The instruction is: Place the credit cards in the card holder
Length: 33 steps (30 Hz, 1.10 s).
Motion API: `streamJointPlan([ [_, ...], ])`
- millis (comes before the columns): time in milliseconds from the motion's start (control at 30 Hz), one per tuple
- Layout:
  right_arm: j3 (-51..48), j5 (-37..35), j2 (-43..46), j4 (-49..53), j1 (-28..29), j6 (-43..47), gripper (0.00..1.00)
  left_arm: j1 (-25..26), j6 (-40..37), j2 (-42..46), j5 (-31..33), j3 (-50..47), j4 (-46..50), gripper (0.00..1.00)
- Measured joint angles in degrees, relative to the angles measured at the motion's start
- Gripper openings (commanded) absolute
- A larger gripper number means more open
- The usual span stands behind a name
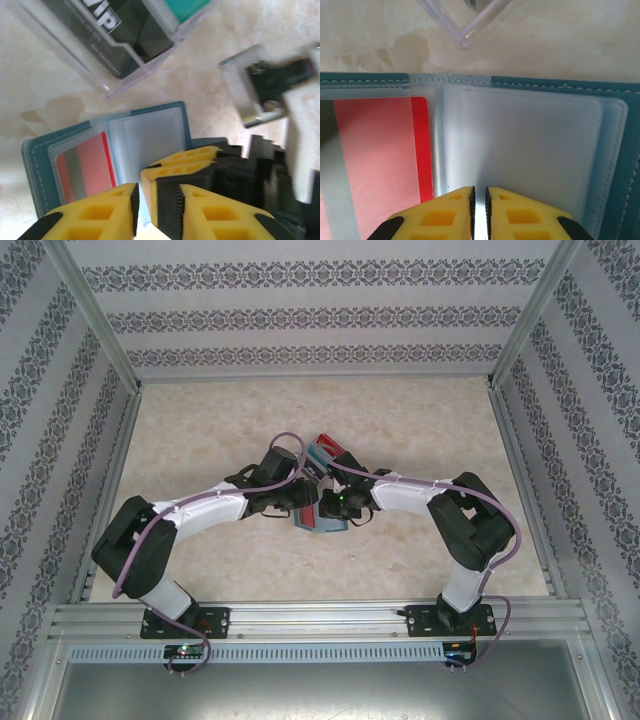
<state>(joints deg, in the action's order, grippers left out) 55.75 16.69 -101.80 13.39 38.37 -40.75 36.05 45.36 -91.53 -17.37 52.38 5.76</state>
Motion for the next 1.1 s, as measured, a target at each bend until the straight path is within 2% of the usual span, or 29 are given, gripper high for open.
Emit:
streamJointPlan([
  [333, -1.05, -1.79, 1.36, 0.44, -1.18, -0.57, 0.16, 0.00, 0.87, -7.23, 3.74, 0.66, 4.42, 0.24],
  [800, -2.62, -5.38, 4.42, 4.90, -3.67, 1.79, 0.15, 0.00, -1.73, -8.63, 4.11, 0.70, 2.67, 0.22],
  [900, -2.62, -5.49, 5.20, 5.51, -3.69, 2.16, 0.22, 0.00, -2.82, -8.55, 4.02, 0.70, 2.56, 0.25],
  [1100, 1.70, -5.70, 10.69, 8.61, -4.50, 6.23, 0.25, 0.00, -4.79, -7.13, 3.76, 1.05, 3.76, 0.34],
])
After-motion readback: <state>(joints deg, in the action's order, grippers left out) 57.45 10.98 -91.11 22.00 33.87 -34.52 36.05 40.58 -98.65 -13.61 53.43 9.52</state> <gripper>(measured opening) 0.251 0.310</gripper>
